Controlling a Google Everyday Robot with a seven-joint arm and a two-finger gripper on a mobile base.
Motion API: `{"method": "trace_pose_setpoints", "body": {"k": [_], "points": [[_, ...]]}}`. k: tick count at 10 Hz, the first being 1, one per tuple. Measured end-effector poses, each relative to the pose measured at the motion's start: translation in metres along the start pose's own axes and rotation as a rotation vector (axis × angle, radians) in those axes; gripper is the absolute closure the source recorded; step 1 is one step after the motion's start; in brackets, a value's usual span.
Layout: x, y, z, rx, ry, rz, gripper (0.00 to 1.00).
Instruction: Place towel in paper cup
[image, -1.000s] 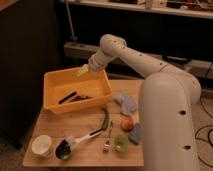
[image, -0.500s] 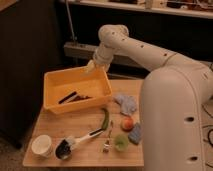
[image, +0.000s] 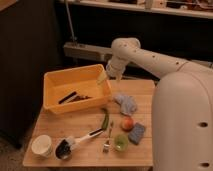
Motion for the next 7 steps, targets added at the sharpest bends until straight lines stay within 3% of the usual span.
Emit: {"method": "trace_pose_setpoints", "body": {"k": [4,5,7], "points": [[0.038,-0.071,-0.011,0.051,-0.013,0.141,0.26],[0.043,-0.083,-0.013,0.069,-0.007,0.154,0.26],[0.047,-0.091,0.006,0.085,0.035,0.139,0.26]]}}
